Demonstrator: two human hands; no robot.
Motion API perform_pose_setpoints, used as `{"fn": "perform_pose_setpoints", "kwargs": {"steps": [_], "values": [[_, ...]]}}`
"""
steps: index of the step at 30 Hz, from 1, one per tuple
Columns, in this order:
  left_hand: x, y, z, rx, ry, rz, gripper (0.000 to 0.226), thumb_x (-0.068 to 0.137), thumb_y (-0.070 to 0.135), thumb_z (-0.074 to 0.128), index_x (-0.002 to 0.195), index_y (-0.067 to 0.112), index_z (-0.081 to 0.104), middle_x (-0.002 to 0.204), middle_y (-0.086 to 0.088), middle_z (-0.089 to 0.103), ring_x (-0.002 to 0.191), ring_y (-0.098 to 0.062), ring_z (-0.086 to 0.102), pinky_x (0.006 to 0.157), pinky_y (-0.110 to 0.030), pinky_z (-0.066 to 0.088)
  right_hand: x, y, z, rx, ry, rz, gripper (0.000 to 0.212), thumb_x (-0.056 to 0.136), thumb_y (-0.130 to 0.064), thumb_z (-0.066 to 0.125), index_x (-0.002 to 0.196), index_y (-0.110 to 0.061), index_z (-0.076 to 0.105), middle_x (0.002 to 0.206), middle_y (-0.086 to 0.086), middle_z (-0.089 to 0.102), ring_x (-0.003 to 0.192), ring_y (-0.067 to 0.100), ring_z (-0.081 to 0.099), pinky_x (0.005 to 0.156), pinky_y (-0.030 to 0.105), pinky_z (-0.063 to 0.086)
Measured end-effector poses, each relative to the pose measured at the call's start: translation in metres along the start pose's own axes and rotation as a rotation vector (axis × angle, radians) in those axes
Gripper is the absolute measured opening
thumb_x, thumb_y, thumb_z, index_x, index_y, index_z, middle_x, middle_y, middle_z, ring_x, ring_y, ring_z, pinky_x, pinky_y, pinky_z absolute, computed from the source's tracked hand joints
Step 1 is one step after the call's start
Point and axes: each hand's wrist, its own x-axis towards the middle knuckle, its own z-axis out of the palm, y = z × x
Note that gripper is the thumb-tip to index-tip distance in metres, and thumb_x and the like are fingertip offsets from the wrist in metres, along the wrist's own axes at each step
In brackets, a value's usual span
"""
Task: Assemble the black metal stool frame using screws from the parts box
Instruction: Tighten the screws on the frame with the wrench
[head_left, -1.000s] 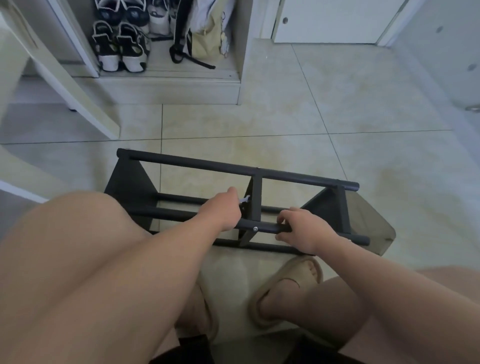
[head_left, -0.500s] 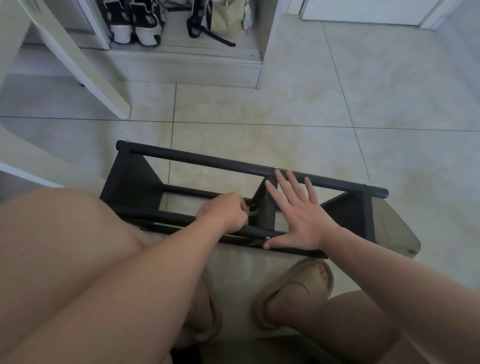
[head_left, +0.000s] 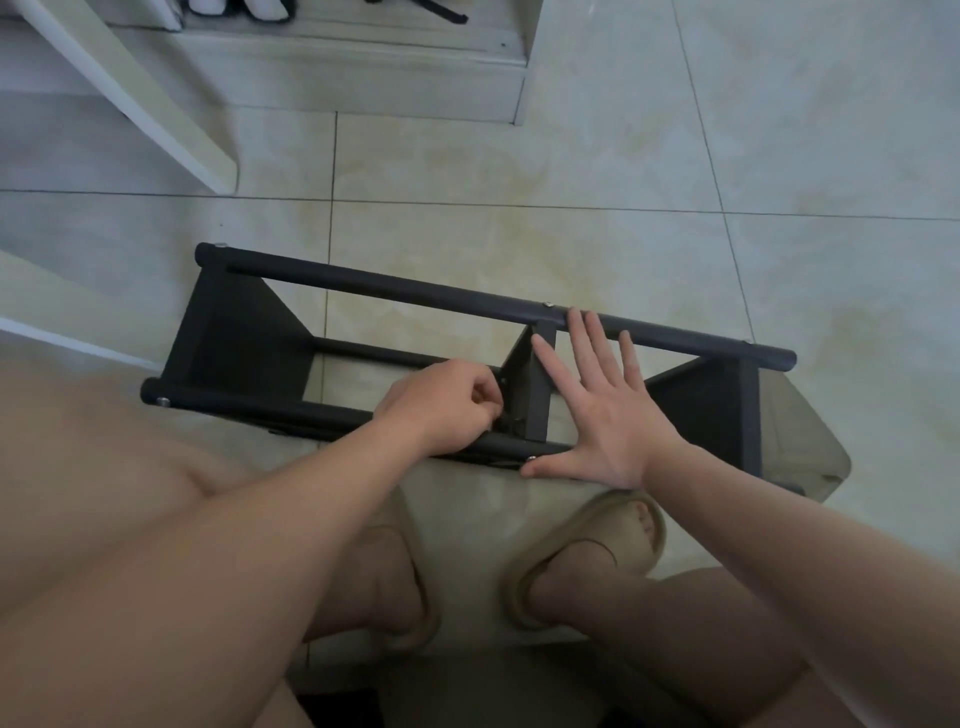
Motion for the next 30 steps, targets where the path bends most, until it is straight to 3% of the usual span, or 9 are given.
{"fn": "perform_pose_setpoints", "kwargs": {"steps": [3,6,9,14,20,24,30], "values": [[0.005,0.000,-0.002,-0.099,-0.045,-0.005,0.010,0.086,0.038,0.067,0.076,0.038,0.064,0.083,0.021,0.068,0.089,-0.008,0.065,0.086,-0.035,0.052,0.000,0.000,0.002,0.048,0.024,0.002,0.128,0.064,-0.102,0.033,0.156,-0.034,-0.024,0.162,0.011,-0.036,0.148,0.027,-0.035,0.122,0.058,-0.011],[0.009,0.001,-0.007,-0.271,-0.129,-0.013,0.016,0.087,0.025,0.073,0.073,0.029,0.067,0.085,0.005,0.071,0.088,-0.019,0.067,0.089,-0.040,0.055,-0.001,-0.001,0.002,0.068,0.044,-0.004,0.127,0.065,-0.101,0.036,0.158,-0.033,-0.020,0.163,0.011,-0.032,0.150,0.027,-0.032,0.123,0.058,-0.010],[0.012,0.001,-0.015,-0.417,-0.235,-0.070,0.011,0.087,0.022,0.074,0.078,0.023,0.070,0.095,-0.004,0.075,0.090,-0.016,0.072,0.078,-0.033,0.054,-0.002,-0.001,0.002,0.078,0.067,-0.004,0.126,0.066,-0.100,0.035,0.160,-0.033,-0.014,0.165,0.010,-0.029,0.151,0.027,-0.030,0.123,0.057,-0.009],[0.016,-0.001,-0.022,-0.628,-0.328,-0.122,0.005,0.091,0.019,0.070,0.086,0.017,0.070,0.087,0.001,0.079,0.072,-0.005,0.070,0.064,-0.023,0.053,-0.003,-0.001,0.002,0.085,0.082,-0.003,0.126,0.066,-0.099,0.040,0.161,-0.032,-0.010,0.166,0.010,-0.026,0.152,0.026,-0.028,0.124,0.056,-0.009],[0.020,0.001,-0.011,-0.634,-0.193,-0.127,0.008,0.086,0.020,0.077,0.091,0.017,0.071,0.078,0.002,0.077,0.064,-0.003,0.065,0.064,-0.019,0.048,-0.003,-0.002,0.002,0.070,0.087,-0.005,0.126,0.066,-0.099,0.039,0.162,-0.030,-0.006,0.167,0.011,-0.022,0.152,0.027,-0.026,0.124,0.056,-0.008],[0.023,0.006,-0.003,-0.642,-0.087,-0.106,0.017,0.080,0.018,0.082,0.091,0.011,0.070,0.073,0.001,0.077,0.061,-0.002,0.068,0.052,-0.008,0.044,-0.002,-0.002,0.001,0.068,0.082,-0.005,0.126,0.067,-0.098,0.039,0.162,-0.029,-0.006,0.167,0.012,-0.022,0.152,0.027,-0.026,0.124,0.057,-0.008],[0.024,0.009,-0.001,-0.652,-0.051,-0.079,0.006,0.090,0.020,0.072,0.091,0.014,0.072,0.066,0.009,0.074,0.059,0.000,0.066,0.062,-0.013,0.046,-0.002,-0.002,0.001,0.059,0.087,-0.006,0.126,0.067,-0.098,0.038,0.162,-0.028,-0.004,0.167,0.012,-0.021,0.153,0.028,-0.025,0.124,0.057,-0.007]]}}
